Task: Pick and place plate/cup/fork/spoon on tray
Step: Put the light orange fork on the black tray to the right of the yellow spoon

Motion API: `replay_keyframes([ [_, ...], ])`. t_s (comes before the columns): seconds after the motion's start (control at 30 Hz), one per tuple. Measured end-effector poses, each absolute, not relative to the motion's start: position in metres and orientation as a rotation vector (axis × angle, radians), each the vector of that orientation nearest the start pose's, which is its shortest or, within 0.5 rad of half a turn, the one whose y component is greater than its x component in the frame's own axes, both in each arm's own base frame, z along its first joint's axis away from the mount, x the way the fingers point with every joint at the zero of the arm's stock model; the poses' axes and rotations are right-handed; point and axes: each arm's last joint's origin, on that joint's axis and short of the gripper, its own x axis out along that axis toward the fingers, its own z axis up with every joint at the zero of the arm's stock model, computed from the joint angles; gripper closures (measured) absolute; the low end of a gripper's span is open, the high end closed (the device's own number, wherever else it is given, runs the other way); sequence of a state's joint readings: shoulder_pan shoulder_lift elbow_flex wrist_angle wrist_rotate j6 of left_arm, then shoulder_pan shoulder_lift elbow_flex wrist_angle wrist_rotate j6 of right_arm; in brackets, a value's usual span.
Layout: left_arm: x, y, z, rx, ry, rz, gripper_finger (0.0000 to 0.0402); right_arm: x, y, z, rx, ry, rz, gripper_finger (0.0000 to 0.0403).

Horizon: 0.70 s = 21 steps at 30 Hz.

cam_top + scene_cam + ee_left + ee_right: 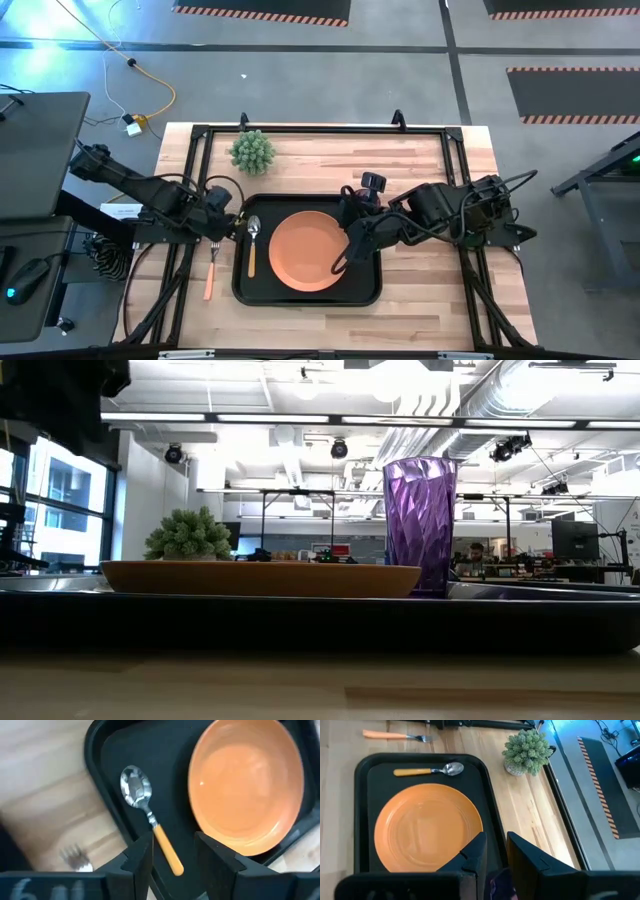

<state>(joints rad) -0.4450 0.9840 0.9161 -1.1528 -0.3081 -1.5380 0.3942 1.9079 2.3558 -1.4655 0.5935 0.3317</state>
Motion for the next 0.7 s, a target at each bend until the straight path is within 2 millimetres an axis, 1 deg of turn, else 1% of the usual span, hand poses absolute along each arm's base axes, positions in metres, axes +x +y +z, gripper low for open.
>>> replay_keyframes([
  [0.13, 0.140, -0.061, 0.275, -1.015, 0.957, 0.801, 0.0262, 0.328, 0.117, 0.433, -0.187, 0.875, -0.333, 0.0336],
  [0.23, 0.134, -0.064, 0.273, -1.055, 0.965, 0.862, 0.0266, 0.327, 0.115, 0.432, -0.198, 0.895, -0.339, 0.0336],
  [0.33, 0.130, -0.069, 0.273, -1.088, 0.964, 0.881, 0.0272, 0.326, 0.113, 0.432, -0.203, 0.907, -0.345, 0.0336],
  [0.53, 0.124, -0.083, 0.269, -1.078, 0.994, 0.887, 0.0282, 0.328, 0.108, 0.431, -0.199, 0.913, -0.359, 0.0336],
  [0.7, 0.115, -0.090, 0.265, -1.052, 1.097, 0.956, 0.0284, 0.330, 0.102, 0.431, -0.195, 0.917, -0.369, 0.0336],
])
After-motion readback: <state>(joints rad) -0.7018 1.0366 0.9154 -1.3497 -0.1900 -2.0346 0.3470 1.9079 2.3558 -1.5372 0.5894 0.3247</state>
